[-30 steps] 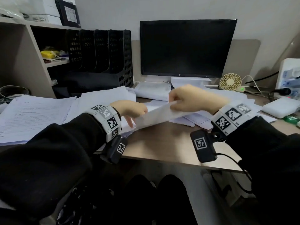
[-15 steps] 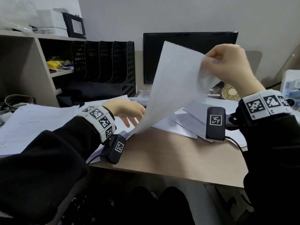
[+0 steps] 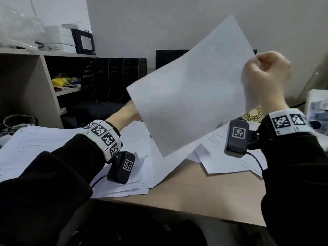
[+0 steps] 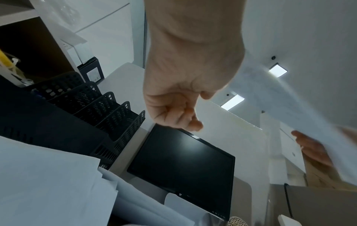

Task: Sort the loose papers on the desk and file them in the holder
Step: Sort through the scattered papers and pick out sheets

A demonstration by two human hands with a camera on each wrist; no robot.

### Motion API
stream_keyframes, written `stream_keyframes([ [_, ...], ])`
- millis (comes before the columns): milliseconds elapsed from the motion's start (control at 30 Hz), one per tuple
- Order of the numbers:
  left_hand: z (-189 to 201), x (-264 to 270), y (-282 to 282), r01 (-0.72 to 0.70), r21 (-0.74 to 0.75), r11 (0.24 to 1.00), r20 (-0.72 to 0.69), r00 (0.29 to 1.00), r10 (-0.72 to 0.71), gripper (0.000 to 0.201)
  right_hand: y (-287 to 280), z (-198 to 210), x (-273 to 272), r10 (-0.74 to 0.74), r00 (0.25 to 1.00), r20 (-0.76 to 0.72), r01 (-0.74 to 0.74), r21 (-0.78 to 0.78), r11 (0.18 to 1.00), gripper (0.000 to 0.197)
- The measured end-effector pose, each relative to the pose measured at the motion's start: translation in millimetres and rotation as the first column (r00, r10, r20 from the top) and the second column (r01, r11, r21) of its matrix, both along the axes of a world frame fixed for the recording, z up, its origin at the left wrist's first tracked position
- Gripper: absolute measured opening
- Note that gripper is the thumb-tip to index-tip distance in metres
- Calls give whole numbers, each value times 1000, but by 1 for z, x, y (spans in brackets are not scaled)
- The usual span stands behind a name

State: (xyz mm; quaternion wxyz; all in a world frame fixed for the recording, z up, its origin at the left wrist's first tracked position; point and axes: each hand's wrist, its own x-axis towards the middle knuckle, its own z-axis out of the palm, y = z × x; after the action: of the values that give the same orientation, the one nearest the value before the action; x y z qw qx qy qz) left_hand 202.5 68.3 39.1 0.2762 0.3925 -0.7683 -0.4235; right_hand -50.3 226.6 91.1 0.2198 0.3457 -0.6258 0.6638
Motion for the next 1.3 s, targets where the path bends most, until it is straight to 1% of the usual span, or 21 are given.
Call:
stream_keyframes([
  [67,4,-2,-11,-77,-14,997,-131,989,74,25,-10,-10,-2,-25,998,50,26,-25,999,24],
  [100,6,-2,-12,-116,-27,993,-166,980,110,17,-14,-16,-2,-28,998,56,29,-12,1000,23],
  [133,6,2,-15,-163,-40,986,-169,973,154,9,-19,-21,-1,-37,998,50,37,7,999,23],
  [267,-6,7,-41,-338,-113,934,-223,925,307,17,-35,-39,0,-59,998,15,59,41,997,20],
  [333,-8,6,-44,-466,-132,875,-366,843,394,26,-42,-43,1,-64,997,36,63,28,998,21],
  [367,-8,6,-43,-523,-116,845,-486,772,411,24,-45,-44,1,-68,996,49,67,13,998,21],
  [433,-6,6,-42,-599,-89,796,-680,621,391,20,-48,-45,2,-81,995,61,82,-19,996,21],
  [467,-6,5,-44,-604,-86,792,-729,580,363,17,-50,-45,3,-83,995,58,86,-39,996,20],
  [500,-6,4,-45,-586,-91,805,-743,578,336,13,-52,-46,4,-79,996,47,82,-64,995,18],
  [567,-5,-3,-45,-458,-87,885,-689,669,279,10,-57,-46,10,-54,999,1,54,-137,989,10],
  [633,1,-16,-39,-243,-32,969,-557,810,185,23,-62,-44,18,-45,996,-78,26,-228,973,12],
  [700,9,-29,-30,-38,36,999,-471,880,50,47,-69,-44,29,-89,972,-219,22,-292,956,17],
  [733,12,-36,-27,44,53,998,-467,884,-15,55,-73,-45,34,-109,943,-314,8,-305,952,17],
  [800,16,-50,-26,145,21,989,-494,861,-116,60,-84,-50,41,-100,842,-531,-57,-272,961,16],
  [867,17,-59,-27,176,-24,984,-550,820,-160,58,-97,-61,45,-16,735,-678,-113,-146,983,16],
  [933,14,-66,-35,162,7,987,-604,787,-125,64,-111,-78,45,109,683,-722,-130,26,991,16],
  [1000,7,-69,-50,59,79,995,-623,782,3,71,-125,-97,41,224,703,-675,-132,185,974,15],
  [1067,-7,-67,-70,-103,100,990,-577,805,142,73,-139,-114,37,302,742,-599,-144,297,944,16],
  [1167,-34,-59,-94,-292,-20,956,-435,864,255,62,-154,-131,36,380,763,-523,-176,397,901,17],
  [1233,-47,-57,-105,-352,-67,934,-336,889,311,59,-162,-140,37,470,782,-411,-213,532,819,22],
  [1300,-55,-57,-112,-358,-65,931,-245,911,333,56,-165,-147,36,546,806,-229,-260,691,674,27],
])
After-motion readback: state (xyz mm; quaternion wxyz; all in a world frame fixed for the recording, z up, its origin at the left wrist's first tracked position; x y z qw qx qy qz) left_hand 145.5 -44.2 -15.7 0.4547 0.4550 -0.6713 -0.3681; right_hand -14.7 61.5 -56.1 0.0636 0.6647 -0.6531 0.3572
